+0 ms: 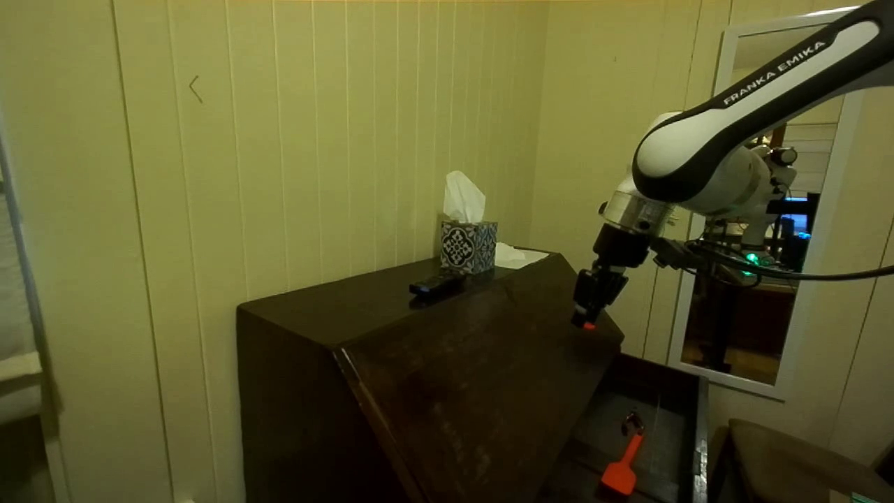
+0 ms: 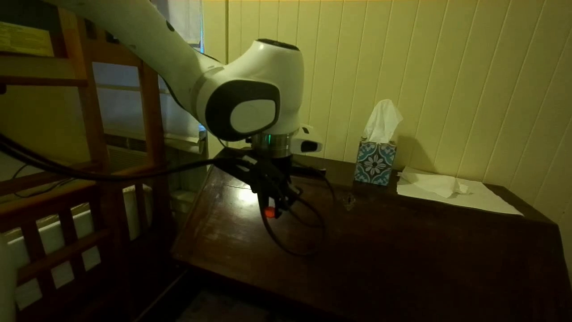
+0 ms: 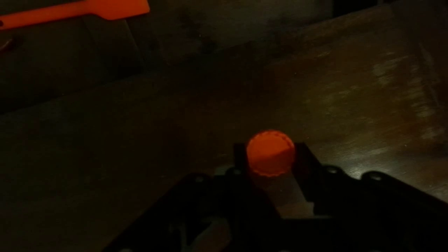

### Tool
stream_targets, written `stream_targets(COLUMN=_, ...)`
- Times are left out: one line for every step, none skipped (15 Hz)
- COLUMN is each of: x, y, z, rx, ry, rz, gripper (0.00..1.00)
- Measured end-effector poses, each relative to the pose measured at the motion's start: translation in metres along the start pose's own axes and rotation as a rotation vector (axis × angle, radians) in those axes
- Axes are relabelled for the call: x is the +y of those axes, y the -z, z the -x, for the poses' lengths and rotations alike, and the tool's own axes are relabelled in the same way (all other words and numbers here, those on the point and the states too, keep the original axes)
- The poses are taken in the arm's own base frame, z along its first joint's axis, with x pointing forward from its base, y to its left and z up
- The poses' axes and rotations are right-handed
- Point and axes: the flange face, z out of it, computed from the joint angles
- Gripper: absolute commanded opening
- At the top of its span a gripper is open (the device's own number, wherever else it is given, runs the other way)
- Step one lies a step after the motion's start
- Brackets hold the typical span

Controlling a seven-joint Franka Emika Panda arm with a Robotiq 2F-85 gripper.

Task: Put the orange block on the top of the shelf

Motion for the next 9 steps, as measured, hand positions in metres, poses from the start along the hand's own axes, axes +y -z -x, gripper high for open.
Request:
stream_targets(x=0.000, y=0.001, z=-0.001, rx=0.002, ry=0.016, rz=0.007, gripper=0.13)
stream_targets(x=-0.002, y=0.003, z=-0.005, rx=0.010, ry=0.046, rz=0.021, gripper=0.13)
stream_targets(x=-0.009, y=0.007, z=-0.013, rx=0.024, ry=0.096, rz=0.043, gripper=0.13)
stream_targets(x=-0.020, y=0.012, z=-0.024, rx=0.039, ry=0.156, rz=0.065, gripper=0.13)
stream_targets(x=-0.035, y=0.018, z=-0.039, rx=0.053, ry=0.219, rz=0.085, gripper=0.13)
stream_targets(x=-0.052, y=0.023, z=-0.055, rx=0.068, ry=0.280, rz=0.102, gripper=0.13)
stream_targets(x=-0.068, y=0.027, z=-0.071, rx=0.086, ry=0.329, rz=0.108, gripper=0.13)
stream_targets(x=-0.084, y=0.030, z=-0.088, rx=0.102, ry=0.378, rz=0.111, gripper=0.13)
stream_targets(x=-0.099, y=0.033, z=-0.104, rx=0.117, ry=0.423, rz=0.114, gripper=0.13)
